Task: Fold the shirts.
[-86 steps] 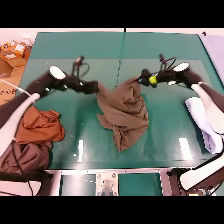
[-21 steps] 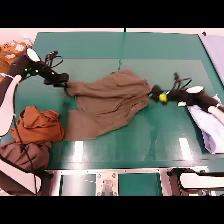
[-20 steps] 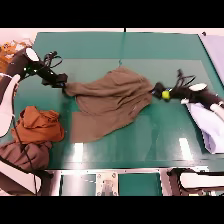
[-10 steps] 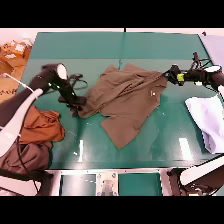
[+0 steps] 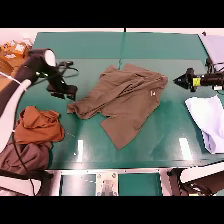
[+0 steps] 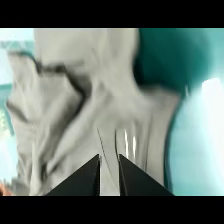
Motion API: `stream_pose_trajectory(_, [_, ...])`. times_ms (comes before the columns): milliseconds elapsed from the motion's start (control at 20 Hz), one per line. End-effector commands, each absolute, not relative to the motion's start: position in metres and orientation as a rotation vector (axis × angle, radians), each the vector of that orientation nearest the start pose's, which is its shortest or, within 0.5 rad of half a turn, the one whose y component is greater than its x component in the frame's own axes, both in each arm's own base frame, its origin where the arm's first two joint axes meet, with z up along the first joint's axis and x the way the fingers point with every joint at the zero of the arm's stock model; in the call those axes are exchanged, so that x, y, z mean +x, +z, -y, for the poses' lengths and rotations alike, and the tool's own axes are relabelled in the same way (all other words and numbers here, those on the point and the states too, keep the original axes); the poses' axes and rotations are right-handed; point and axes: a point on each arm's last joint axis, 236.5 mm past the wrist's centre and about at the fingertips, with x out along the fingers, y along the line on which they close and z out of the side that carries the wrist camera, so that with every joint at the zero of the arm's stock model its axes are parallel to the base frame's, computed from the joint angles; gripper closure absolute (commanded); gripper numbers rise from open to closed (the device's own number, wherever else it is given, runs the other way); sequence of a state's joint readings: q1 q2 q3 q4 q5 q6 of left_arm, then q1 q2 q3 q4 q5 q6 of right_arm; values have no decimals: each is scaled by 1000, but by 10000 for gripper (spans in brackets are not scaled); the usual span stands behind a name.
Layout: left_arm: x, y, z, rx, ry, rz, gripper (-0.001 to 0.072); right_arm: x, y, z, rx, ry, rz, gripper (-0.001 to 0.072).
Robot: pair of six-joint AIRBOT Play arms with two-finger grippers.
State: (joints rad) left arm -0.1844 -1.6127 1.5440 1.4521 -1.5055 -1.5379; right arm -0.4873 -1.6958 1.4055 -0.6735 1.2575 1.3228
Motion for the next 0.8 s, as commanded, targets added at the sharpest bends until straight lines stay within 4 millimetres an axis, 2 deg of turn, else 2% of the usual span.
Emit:
stream_pose_trajectory(0, [398, -7, 60, 6, -199, -1572, 147, 414, -20, 25, 991, 254, -1217, 593])
stream_pose_trajectory(100, [388, -29, 54, -75, -234, -1605, 146, 374, -37, 4, 1003, 233, -1246, 589])
stream_pose_trajectory(150, [386, -43, 57, -131, -263, -1598, 147, 356, -46, -7, 1004, 223, -1256, 555])
stream_pose_trajectory(200, [387, -56, 60, -187, -283, -1577, 147, 339, -54, -22, 1017, 231, -1265, 423])
stream_pose_trajectory(250, [387, -68, 67, -233, -307, -1550, 146, 325, -61, -38, 1055, 249, -1287, 252])
stream_pose_trajectory(300, [387, -78, 73, -261, -329, -1529, 146, 314, -67, -58, 1109, 283, -1300, 165])
stream_pose_trajectory(450, [385, -97, 97, -310, -405, -1478, 147, 298, -86, -103, 1160, 335, -1320, 165])
stream_pose_trajectory(600, [385, -104, 118, -375, -464, -1466, 149, 299, -93, -144, 1147, 378, -1336, 166])
stream_pose_trajectory(650, [389, -103, 120, -392, -467, -1450, 263, 304, -91, -157, 1160, 398, -1320, 166])
stream_pose_trajectory(700, [392, -102, 121, -398, -467, -1438, 453, 308, -87, -168, 1172, 424, -1302, 188])
stream_pose_trajectory(750, [392, -102, 122, -380, -485, -1431, 691, 312, -83, -177, 1174, 452, -1290, 391])
